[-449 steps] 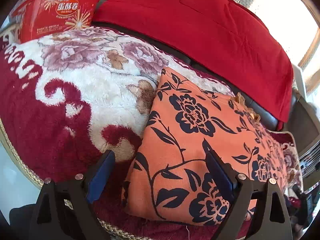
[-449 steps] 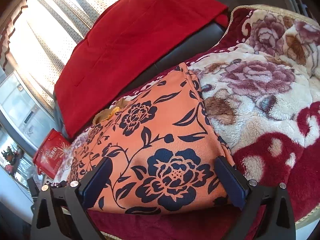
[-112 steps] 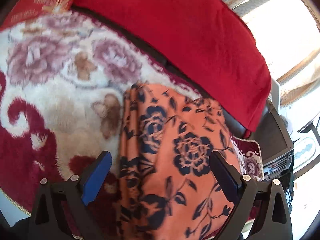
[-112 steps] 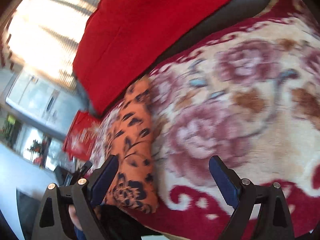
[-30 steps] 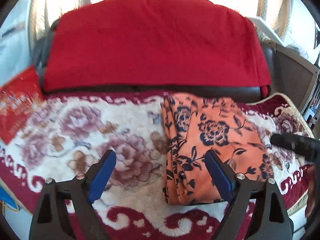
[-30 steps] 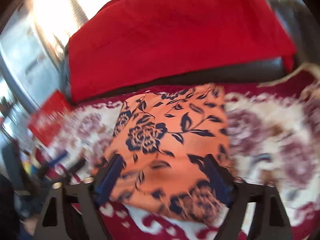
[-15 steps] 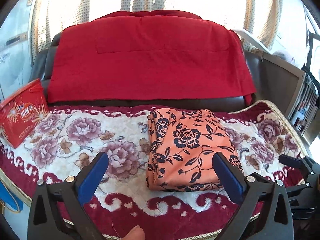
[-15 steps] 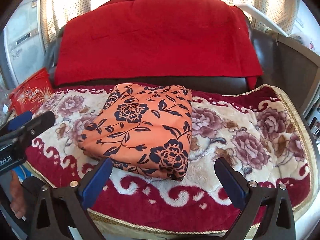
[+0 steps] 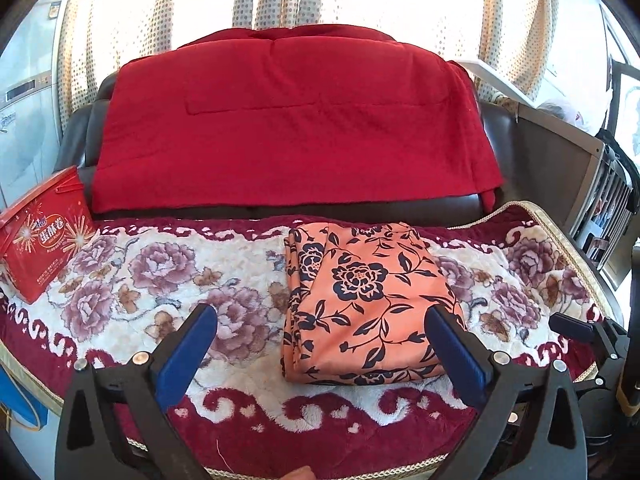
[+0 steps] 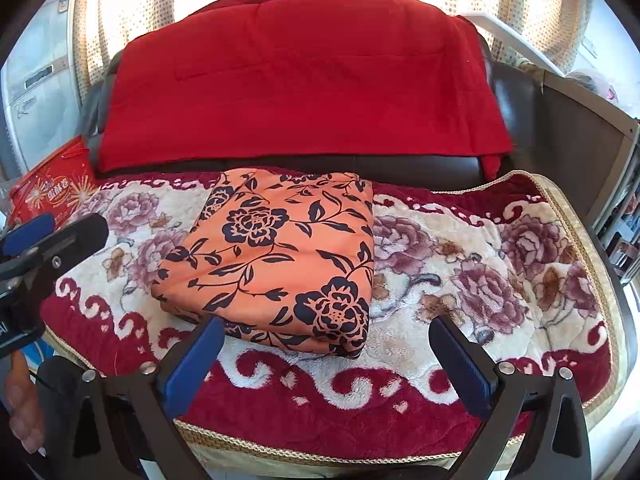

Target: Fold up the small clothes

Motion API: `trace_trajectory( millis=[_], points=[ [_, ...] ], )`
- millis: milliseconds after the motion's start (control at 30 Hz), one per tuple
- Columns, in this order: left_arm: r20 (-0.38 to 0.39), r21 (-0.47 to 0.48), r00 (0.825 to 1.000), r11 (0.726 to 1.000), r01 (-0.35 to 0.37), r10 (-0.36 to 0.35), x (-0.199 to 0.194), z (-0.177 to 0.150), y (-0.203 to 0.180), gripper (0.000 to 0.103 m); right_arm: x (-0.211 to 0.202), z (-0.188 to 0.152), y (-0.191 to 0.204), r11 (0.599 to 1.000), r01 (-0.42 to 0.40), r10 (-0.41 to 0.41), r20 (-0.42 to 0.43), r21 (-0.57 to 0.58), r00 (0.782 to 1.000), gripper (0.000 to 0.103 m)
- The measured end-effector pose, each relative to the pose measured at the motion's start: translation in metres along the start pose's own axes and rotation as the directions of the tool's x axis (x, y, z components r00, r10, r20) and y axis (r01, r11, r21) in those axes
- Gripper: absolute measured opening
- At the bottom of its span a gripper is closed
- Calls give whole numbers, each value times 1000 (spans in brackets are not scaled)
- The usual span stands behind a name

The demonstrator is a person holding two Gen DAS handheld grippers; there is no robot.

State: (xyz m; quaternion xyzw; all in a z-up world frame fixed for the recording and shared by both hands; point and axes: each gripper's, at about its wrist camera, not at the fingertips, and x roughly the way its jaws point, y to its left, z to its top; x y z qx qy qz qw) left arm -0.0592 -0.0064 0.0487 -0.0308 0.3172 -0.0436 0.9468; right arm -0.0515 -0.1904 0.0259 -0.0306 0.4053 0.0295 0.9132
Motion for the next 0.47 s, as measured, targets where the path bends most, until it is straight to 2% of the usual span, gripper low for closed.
trace_trajectory(
  millis=[467],
  points=[
    [2, 13, 1000, 1000, 24, -24, 10, 5, -7, 103, 10, 6, 3, 1000, -8, 8, -3, 24, 1000, 103]
  ],
)
